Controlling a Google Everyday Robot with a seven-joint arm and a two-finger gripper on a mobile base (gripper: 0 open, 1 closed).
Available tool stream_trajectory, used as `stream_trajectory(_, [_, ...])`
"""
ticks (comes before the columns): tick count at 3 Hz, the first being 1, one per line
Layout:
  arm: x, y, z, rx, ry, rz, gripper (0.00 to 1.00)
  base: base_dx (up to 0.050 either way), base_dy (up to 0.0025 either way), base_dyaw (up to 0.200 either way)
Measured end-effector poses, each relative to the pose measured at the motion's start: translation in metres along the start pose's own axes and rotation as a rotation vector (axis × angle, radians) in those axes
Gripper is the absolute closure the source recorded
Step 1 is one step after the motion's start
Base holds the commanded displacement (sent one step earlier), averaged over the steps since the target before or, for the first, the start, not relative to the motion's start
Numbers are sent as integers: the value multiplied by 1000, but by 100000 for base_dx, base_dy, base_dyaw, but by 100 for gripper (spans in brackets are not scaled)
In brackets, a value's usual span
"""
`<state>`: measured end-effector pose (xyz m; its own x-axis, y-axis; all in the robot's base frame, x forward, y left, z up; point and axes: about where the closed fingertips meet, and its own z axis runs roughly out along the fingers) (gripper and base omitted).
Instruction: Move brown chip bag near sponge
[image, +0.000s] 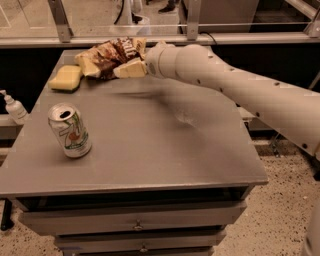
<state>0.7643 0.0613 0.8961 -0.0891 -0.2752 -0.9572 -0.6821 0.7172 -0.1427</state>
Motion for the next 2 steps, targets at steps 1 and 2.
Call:
stream_trajectory(1, [5,-5,-41,-48,-21,1,0,0,0,0])
stream_trajectory(2, [2,-11,-96,-77,-65,-13,0,0,0,0])
